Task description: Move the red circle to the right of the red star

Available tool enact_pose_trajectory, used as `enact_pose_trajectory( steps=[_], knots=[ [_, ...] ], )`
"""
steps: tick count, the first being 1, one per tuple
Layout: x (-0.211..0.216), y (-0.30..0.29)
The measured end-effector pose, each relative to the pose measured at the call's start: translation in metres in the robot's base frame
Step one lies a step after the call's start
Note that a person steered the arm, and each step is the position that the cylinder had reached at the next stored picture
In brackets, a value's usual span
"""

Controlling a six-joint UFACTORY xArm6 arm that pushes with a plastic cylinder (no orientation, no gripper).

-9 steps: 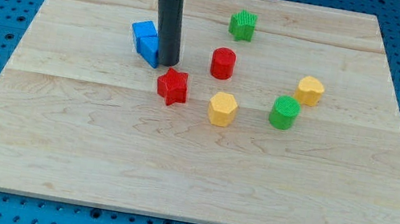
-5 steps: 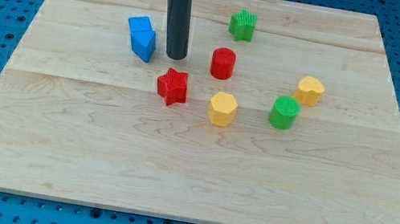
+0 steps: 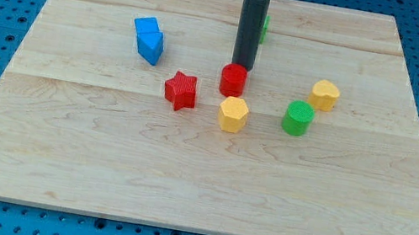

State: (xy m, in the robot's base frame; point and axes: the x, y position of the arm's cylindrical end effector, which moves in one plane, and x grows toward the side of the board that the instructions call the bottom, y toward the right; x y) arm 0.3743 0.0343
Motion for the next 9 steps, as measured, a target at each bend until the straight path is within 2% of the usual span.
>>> enact_pose_trajectory(
  steps=[2,9],
  knots=[
    [0.015,0.03],
    [0.05,-0.059]
  ],
)
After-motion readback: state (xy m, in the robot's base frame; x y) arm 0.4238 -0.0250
